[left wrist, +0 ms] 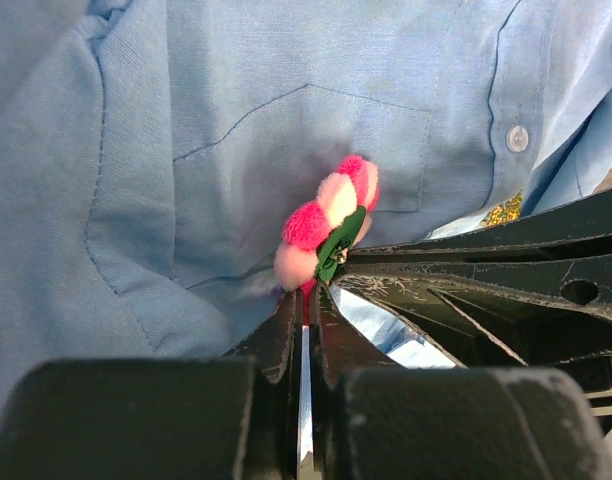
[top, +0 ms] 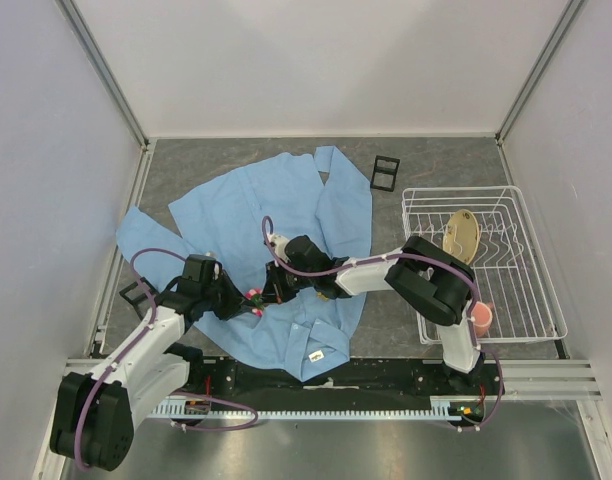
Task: Remove the brooch from the garment
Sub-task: Remove the brooch from the clothes.
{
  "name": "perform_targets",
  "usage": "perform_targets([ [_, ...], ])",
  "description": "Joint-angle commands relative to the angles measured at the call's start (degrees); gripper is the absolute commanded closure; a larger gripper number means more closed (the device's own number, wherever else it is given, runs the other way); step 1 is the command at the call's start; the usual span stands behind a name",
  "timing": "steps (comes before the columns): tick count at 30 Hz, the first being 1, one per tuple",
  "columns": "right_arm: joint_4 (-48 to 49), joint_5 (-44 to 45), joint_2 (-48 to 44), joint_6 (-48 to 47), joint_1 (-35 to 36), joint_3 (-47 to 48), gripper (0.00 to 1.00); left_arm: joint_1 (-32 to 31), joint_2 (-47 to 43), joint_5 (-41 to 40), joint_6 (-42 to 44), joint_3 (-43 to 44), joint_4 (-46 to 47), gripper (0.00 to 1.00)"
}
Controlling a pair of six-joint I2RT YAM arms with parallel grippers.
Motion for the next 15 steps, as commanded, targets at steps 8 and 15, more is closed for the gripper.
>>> perform_targets([
  [8,-3.08,3.59,2.45,-4.21,1.54,1.80,1.00,-0.18,-0.47,3.70,1.46,1.98,3.42,0.98],
  [15,-6.25,7.37,3.15,-8.52,3.03,3.21,1.00,-0.26,0.85,6.78,3.21,5.14,3.07,0.98],
])
